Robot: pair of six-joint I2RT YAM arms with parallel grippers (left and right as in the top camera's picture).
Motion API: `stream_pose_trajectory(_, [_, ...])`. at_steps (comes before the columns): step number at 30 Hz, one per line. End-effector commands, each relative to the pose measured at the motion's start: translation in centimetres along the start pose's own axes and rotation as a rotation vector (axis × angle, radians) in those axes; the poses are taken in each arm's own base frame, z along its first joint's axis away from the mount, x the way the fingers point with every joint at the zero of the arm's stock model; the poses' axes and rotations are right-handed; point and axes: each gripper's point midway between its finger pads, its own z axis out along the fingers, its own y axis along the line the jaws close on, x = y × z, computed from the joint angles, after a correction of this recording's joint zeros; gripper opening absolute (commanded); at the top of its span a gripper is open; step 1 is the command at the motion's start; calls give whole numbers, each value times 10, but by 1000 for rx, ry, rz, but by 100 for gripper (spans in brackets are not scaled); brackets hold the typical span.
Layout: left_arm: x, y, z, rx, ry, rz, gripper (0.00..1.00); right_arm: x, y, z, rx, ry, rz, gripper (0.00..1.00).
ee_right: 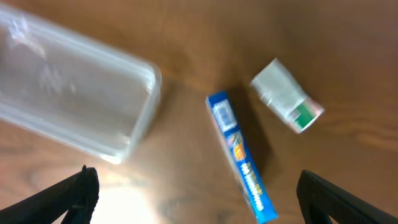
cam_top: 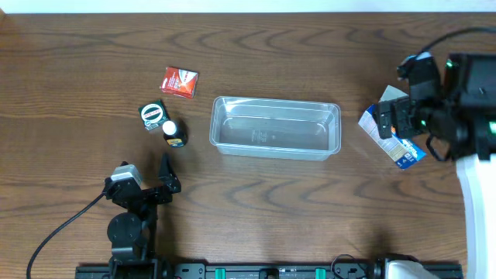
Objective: Pack container
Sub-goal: 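Grasp the blue-and-white box with the right gripper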
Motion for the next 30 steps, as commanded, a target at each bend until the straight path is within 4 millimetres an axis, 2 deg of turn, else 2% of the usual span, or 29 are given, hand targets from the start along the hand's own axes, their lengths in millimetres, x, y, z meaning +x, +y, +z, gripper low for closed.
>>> stream_pose_trajectory(1, [19, 8, 3, -28, 44, 9, 98, 10, -6, 22, -19, 102, -62, 99])
stream_pose_trajectory(6, [19, 8, 3, -28, 44, 9, 98, 32, -21, 55, -27, 250, -22, 98])
stream_pose_trajectory(11, [19, 8, 3, -28, 44, 9, 98, 50, -47, 76, 25, 353, 17, 94])
stream_pose_trajectory(14, [19, 8, 3, -28, 44, 9, 98, 56, -53, 88, 19, 386, 36, 91])
stream_pose_trajectory(22, [19, 8, 3, -28, 44, 9, 98, 75, -58, 120, -3, 497, 48, 86])
stream_pose_trajectory(26, [19, 8, 3, -28, 44, 9, 98, 81, -57, 129, -16, 529, 52, 73])
stream_pose_trajectory(30, [19, 8, 3, -27, 44, 9, 98, 83, -57, 131, -19, 537, 53, 67])
